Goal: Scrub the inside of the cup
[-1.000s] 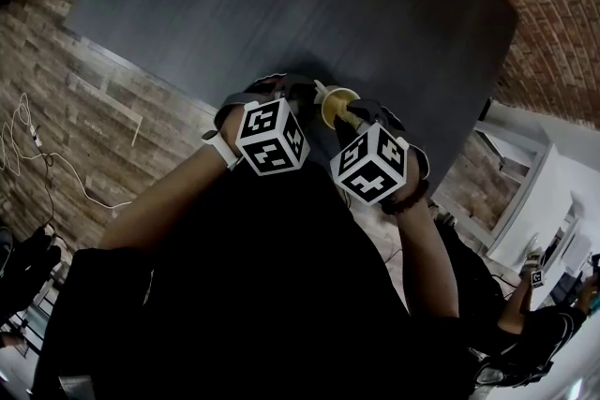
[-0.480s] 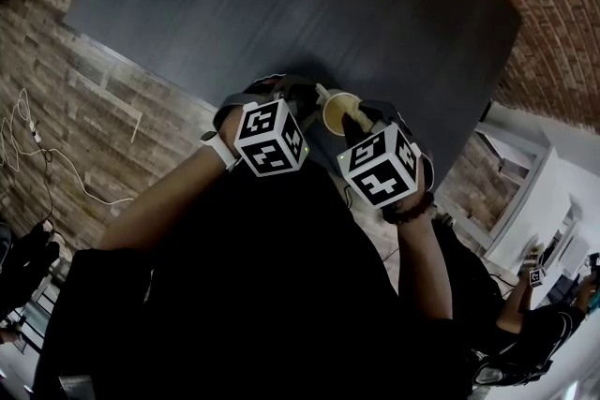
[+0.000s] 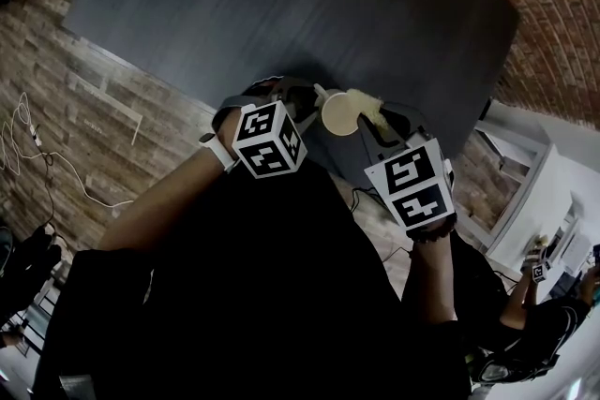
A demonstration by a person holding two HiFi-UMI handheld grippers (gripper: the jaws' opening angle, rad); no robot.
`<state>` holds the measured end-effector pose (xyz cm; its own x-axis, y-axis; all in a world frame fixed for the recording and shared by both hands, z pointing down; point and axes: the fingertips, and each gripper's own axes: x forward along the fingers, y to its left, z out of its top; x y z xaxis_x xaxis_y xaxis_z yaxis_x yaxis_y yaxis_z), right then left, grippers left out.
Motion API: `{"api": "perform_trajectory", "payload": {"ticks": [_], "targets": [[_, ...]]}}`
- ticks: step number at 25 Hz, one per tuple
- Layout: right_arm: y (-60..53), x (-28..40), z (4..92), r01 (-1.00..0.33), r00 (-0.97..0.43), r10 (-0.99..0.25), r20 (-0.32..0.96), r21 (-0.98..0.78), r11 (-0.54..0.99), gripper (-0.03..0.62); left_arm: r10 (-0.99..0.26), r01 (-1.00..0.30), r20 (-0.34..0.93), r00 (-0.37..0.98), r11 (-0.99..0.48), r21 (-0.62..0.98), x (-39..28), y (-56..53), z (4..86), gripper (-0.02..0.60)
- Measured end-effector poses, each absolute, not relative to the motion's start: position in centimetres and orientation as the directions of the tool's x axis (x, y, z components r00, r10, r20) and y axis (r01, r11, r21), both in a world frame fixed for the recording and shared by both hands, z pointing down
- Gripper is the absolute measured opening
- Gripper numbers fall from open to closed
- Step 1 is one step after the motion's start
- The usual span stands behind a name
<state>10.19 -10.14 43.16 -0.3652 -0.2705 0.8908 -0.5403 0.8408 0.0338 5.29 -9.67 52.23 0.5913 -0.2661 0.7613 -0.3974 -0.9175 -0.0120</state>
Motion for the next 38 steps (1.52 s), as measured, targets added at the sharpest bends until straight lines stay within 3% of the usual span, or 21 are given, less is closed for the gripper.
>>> {"api": "perform_trajectory", "payload": {"ticks": [5, 11, 14, 21, 27, 30, 34, 38], "targets": [[-8.0, 9.1, 47.1, -0.393, -0.289, -0.167, 0.943, 0.042, 0.918, 0.084, -0.263, -0.392, 0.761, 0.593, -0.92, -0.013, 5.5, -9.5, 52.2, 0.154], [-6.6, 7.9, 52.1, -0.071, -0.257, -0.053, 0.965, 0.035, 0.997, 0.083, -0.262, -0.389, 0.76, 0.595, -0.921, -0.013, 5.6, -9.0, 52.2, 0.153], [-6.5, 7.9, 53.1, -0.023, -0.249, 0.015, 0.968, -0.021, 1.0, 0.083, -0.258, -0.387, 0.762, 0.594, -0.922, -0.011, 5.7, -8.7, 52.2, 0.154], [-7.3, 8.6, 49.7, -0.166, -0.301, 0.188, 0.935, -0.246, 0.955, 0.083, -0.278, -0.421, 0.763, 0.583, -0.907, -0.008, 4.7, -9.7, 52.4, 0.154], [-6.5, 9.7, 44.2, -0.112, -0.393, 0.253, 0.884, -0.319, 0.941, 0.083, -0.319, -0.445, 0.766, 0.559, -0.894, -0.048, 3.0, -11.7, 51.9, 0.154], [-7.1, 10.3, 42.2, -0.156, -0.467, 0.183, 0.865, -0.285, 0.946, 0.083, -0.362, -0.481, 0.762, 0.537, -0.874, -0.077, 1.3, -13.7, 51.3, 0.154], [-9.2, 11.0, 41.7, -0.329, -0.538, -0.004, 0.843, -0.206, 0.922, 0.083, -0.415, -0.541, 0.741, 0.527, -0.837, -0.084, -0.3, -16.0, 50.0, 0.155], [-9.3, 10.7, 44.0, -0.422, -0.53, -0.061, 0.846, -0.201, 0.884, 0.083, -0.42, -0.574, 0.716, 0.559, -0.818, -0.032, 0.2, -16.3, 48.8, 0.153]]}}
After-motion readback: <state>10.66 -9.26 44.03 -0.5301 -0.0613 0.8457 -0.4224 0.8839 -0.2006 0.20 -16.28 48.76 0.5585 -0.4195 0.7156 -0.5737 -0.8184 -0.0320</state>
